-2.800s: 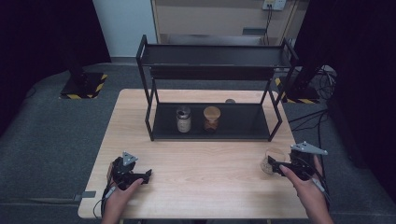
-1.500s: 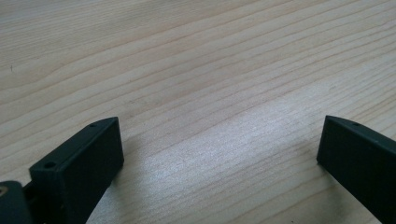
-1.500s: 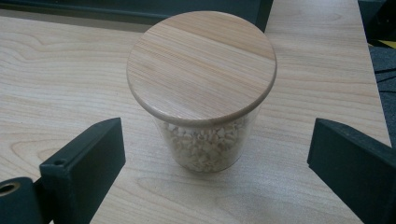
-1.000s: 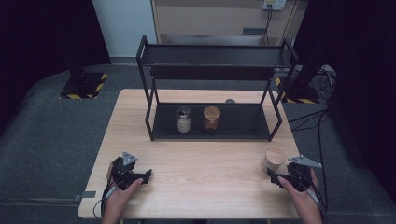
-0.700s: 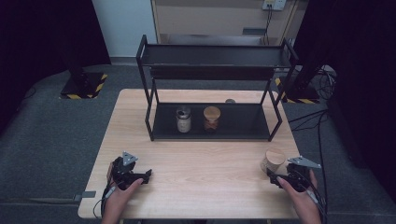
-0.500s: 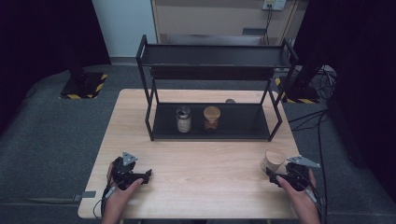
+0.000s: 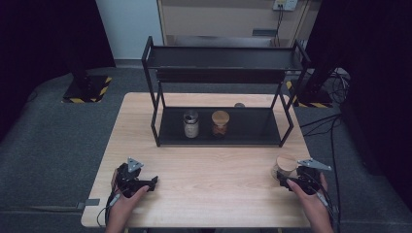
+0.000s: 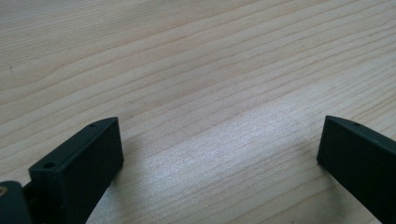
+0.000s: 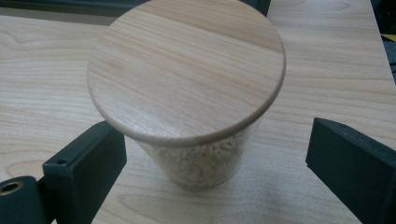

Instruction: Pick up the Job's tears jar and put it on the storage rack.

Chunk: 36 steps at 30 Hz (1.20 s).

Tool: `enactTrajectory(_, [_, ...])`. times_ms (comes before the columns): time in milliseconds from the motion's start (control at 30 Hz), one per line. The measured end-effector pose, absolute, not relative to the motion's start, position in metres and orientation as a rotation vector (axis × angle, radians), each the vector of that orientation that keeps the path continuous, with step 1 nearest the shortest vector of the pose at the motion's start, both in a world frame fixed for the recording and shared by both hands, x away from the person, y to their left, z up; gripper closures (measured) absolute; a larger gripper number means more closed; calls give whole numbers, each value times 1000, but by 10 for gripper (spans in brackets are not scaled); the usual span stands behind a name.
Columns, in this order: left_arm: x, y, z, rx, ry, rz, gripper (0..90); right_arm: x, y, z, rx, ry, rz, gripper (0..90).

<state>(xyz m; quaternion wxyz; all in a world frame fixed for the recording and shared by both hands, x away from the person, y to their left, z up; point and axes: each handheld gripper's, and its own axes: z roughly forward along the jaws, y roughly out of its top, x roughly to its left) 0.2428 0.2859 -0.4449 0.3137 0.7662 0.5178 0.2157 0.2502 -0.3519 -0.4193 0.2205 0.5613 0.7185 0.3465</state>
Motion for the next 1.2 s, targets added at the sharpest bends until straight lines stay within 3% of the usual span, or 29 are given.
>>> enactTrajectory(533, [243,286,-445,2020,1365,568,0,264,-342,-415,1531,2017,948,80])
enactTrajectory(1200, [243,286,-445,2020,1365,569,0,278,-337,-409,1503,2038,942,203])
